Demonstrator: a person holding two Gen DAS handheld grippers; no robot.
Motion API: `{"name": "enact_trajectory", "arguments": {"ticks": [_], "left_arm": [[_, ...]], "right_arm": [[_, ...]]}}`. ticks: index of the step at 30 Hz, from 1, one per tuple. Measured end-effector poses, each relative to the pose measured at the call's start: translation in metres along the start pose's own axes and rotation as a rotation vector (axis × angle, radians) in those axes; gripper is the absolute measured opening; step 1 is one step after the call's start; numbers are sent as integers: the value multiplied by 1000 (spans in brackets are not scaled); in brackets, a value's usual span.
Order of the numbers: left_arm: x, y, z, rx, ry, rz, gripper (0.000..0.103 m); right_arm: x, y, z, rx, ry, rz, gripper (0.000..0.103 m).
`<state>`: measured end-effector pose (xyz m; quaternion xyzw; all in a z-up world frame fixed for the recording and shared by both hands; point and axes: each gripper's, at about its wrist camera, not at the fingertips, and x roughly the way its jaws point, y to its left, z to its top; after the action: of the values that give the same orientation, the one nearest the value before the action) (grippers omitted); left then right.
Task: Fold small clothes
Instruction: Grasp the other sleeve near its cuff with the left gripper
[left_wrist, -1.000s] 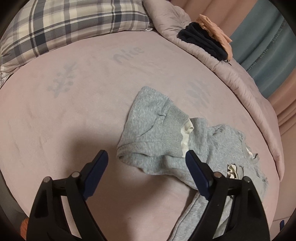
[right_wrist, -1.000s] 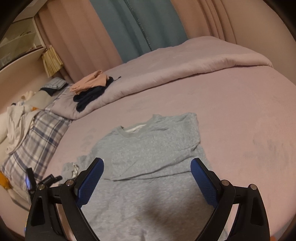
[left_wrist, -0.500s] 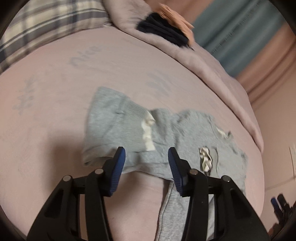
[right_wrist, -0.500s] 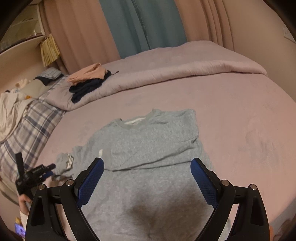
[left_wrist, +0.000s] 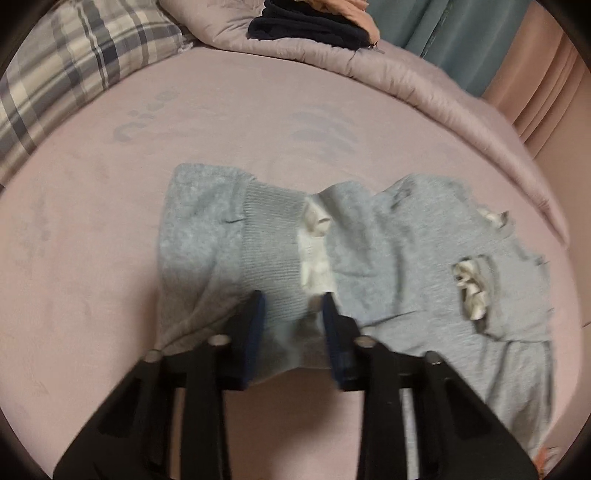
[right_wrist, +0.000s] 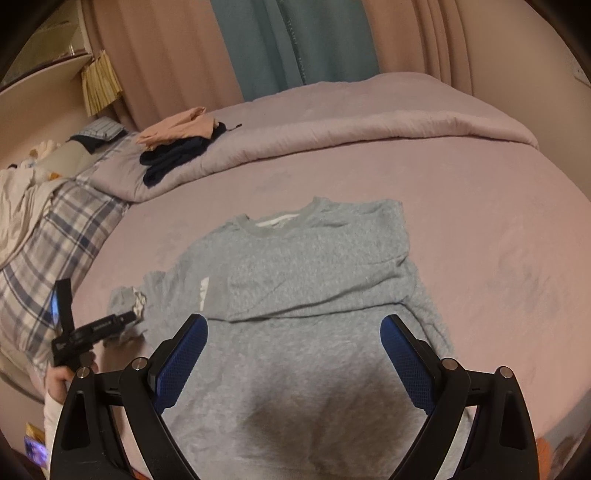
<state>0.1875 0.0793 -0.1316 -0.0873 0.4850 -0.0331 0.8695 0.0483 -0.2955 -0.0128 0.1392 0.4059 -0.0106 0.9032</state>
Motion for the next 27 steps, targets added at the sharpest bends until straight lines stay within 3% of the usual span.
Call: {"name": "enact_trajectory", "arguments": {"ticks": [1,3,5,7,12,19,22,24,25,27], "left_arm": [[1,1,0,6,-1,0,22],[2,8,0,-25,-10,21,5],[0,20,1,-92,-1,-17,2],[-7,32,4,-158,-16,-57,1],[-42,51,12,-218,-155,-78,1],[-47,79,12,-280,-129,-95,0],[-51,73,6,-252,-115,-102,0],[-57,66,1,-197,-122,-82,3],[-59,63,0,-178,-122,-74,11],[-58,61,-4,-190,-94,-54,39]], "right_arm": [[1,1,0,-1,5,2,95],[3,3,-2,-6,11,3,95],[4,5,-3,-10,12,0,95],[4,6,-5,-12,15,-1,95],[4,9,-6,-13,13,-9,95],[6,10,-8,-11,15,-5,95],[6,11,-9,-18,17,-17,95],[7,11,-9,-15,18,-20,95],[7,12,-8,-12,18,-20,95],[8,12,-9,-8,20,-18,95]]}}
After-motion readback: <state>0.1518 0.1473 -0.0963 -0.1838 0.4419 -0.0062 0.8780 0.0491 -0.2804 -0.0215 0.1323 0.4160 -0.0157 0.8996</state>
